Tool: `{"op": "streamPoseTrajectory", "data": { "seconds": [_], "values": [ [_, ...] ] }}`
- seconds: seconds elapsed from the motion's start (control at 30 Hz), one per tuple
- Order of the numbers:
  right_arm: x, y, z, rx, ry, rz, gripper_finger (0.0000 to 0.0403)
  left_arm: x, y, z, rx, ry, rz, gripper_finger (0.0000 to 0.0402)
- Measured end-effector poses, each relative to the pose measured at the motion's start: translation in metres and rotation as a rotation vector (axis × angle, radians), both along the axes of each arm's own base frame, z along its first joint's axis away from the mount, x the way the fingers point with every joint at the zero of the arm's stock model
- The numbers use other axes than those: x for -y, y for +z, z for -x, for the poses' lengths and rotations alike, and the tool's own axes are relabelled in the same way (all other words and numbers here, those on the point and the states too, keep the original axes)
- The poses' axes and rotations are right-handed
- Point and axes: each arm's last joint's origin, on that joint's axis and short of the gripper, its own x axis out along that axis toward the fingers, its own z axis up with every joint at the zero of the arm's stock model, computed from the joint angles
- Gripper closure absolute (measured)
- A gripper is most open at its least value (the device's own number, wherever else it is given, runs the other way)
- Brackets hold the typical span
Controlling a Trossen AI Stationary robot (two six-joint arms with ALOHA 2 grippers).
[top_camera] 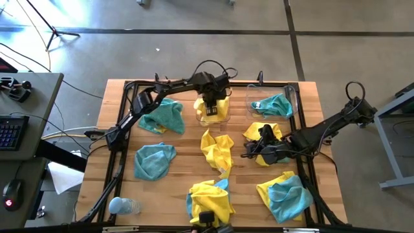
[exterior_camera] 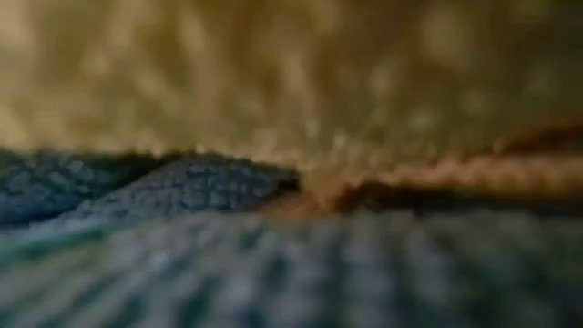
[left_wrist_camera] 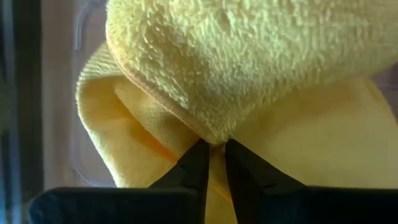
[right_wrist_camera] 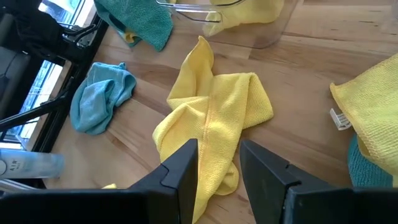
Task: Sort microfiber towel by color & place in baskets
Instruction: Put the yellow towel into the left transparent bin
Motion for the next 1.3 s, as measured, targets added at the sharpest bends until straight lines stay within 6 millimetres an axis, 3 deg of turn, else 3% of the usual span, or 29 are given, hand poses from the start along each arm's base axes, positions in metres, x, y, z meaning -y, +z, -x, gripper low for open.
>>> {"op": "streamPoseTrajectory", "data": {
  "seconds": [0.13, 0.37, 0.5, 0.63, 1.0, 1.3],
  "values": [
    [0.0, 0.0, 0.0, -0.002, 0.0, 0.001, 0.0291, 0.0, 0.009, -0.001, 0.003, 0.013, -0.014, 0.0365],
    [0.0, -0.001, 0.001, -0.012, 0.001, 0.006, 0.0291, 0.002, 0.062, 0.005, 0.023, 0.022, -0.067, 0.0365],
    [0.001, -0.001, 0.001, -0.017, -0.002, 0.01, 0.0291, 0.005, 0.08, 0.015, -0.018, 0.015, -0.09, 0.0365],
    [0.003, -0.001, 0.0, -0.022, -0.003, 0.017, 0.0291, 0.008, 0.07, 0.022, -0.104, 0.007, -0.052, 0.0365],
    [0.006, -0.001, -0.001, -0.028, -0.004, 0.02, 0.0291, 0.011, 0.019, 0.026, -0.204, 0.001, 0.002, 0.0365],
    [0.006, -0.001, -0.001, -0.028, -0.004, 0.02, 0.0291, 0.01, 0.014, 0.013, -0.069, 0.025, 0.031, 0.0365]
  ]
}}
